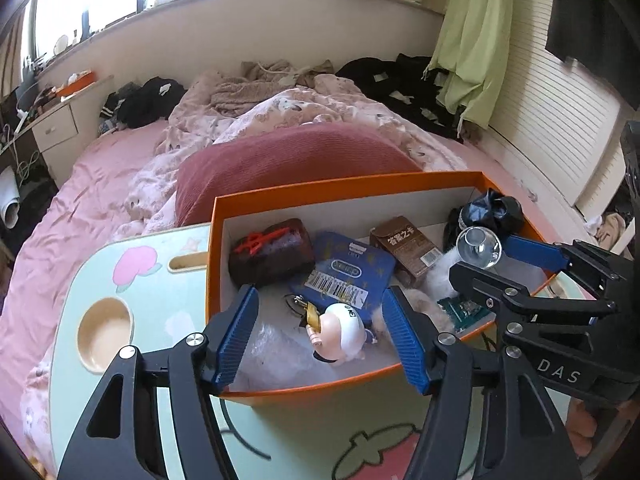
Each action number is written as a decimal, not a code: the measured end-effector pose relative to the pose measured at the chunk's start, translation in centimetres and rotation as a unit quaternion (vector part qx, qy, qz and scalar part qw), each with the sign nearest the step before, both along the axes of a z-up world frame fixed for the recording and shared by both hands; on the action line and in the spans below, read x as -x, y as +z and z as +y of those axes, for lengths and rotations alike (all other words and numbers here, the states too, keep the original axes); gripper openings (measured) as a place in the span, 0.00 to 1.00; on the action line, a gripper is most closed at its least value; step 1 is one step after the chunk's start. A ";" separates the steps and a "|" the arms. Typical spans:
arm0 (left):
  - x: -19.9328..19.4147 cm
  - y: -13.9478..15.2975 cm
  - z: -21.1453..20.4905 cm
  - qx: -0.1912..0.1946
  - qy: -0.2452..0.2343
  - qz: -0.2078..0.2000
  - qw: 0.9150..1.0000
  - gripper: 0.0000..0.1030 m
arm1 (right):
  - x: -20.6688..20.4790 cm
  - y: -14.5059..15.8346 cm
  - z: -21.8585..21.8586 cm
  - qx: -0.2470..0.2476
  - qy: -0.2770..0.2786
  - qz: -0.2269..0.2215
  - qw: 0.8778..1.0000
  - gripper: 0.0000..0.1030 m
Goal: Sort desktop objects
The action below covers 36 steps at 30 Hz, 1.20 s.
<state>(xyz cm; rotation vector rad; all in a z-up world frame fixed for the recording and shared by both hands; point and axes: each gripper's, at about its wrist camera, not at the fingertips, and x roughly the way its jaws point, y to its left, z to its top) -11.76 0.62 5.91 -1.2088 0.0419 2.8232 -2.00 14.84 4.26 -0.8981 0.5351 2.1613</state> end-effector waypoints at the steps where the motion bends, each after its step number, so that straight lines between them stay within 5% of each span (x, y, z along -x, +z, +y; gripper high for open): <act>1: -0.3 0.1 0.0 0.000 0.000 -0.001 1.000 0.63 | -0.1 -0.1 -0.1 -0.001 0.001 0.001 1.000 0.67; 10: -1.5 0.1 -0.1 0.000 -0.011 0.021 1.000 0.64 | -0.9 -0.2 -1.2 -0.017 -0.003 0.017 1.000 0.67; 13: -2.4 0.7 -0.5 -0.013 -0.013 0.034 0.999 0.64 | -2.7 0.8 -2.4 -0.021 0.004 0.072 0.997 0.67; 17: -5.3 2.4 -0.4 -0.013 -0.021 0.062 0.998 0.65 | -5.4 2.6 -4.9 -0.052 -0.002 0.109 0.993 0.81; 19: -6.5 2.6 -0.3 -0.001 -0.025 0.051 0.998 0.73 | -6.4 2.5 -6.5 -0.061 -0.003 0.099 0.993 0.85; 31: -10.4 -3.8 1.8 0.021 -0.032 -0.030 0.999 0.73 | -8.2 -4.0 -10.6 -0.023 -0.004 0.041 0.999 0.85; 36: -10.3 -4.2 1.5 0.011 -0.024 -0.033 0.999 0.79 | -8.3 -5.3 -11.1 -0.057 -0.032 0.014 0.998 1.00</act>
